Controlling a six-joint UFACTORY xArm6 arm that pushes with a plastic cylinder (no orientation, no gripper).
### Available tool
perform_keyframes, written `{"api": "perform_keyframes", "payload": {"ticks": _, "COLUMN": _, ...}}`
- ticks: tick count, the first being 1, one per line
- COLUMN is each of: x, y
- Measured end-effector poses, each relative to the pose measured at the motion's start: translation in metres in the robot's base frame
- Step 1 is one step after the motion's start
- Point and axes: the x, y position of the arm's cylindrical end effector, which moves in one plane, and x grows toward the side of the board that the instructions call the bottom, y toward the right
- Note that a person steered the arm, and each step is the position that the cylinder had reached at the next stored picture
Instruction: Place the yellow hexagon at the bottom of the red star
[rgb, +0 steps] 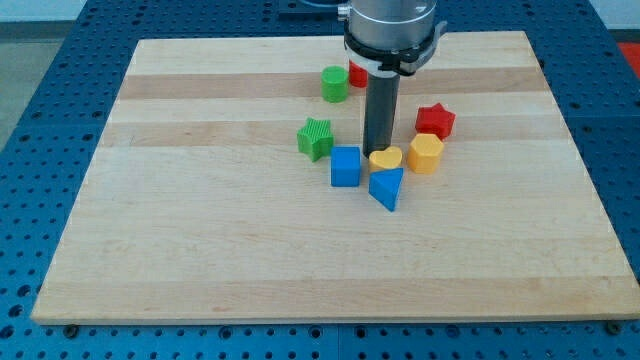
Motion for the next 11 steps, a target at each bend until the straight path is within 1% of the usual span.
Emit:
{"api": "perform_keyframes", "payload": {"ticks": 1, "x": -0.015, "y": 0.0}}
{"api": "perform_keyframes", "payload": {"ticks": 2, "x": -0.041, "y": 0.006}}
{"api": "perform_keyframes", "payload": {"ticks": 3, "x": -0.044, "y": 0.037}}
{"api": "perform_keyframes", "payload": {"ticks": 4, "x": -0.044, "y": 0.054}}
{"api": "perform_keyframes", "payload": {"ticks": 5, "x": -0.035, "y": 0.055}}
{"api": "perform_keyframes", "payload": {"ticks": 6, "x": -0.016, "y": 0.055}}
{"api": "perform_keyframes", "payload": {"ticks": 8, "x": -0.011, "y": 0.027}}
{"api": "perform_keyframes", "payload": {"ticks": 10, "x": 0.033, "y": 0.026}}
{"api": "perform_keyframes", "payload": {"ticks": 11, "x": 0.037, "y": 0.027}}
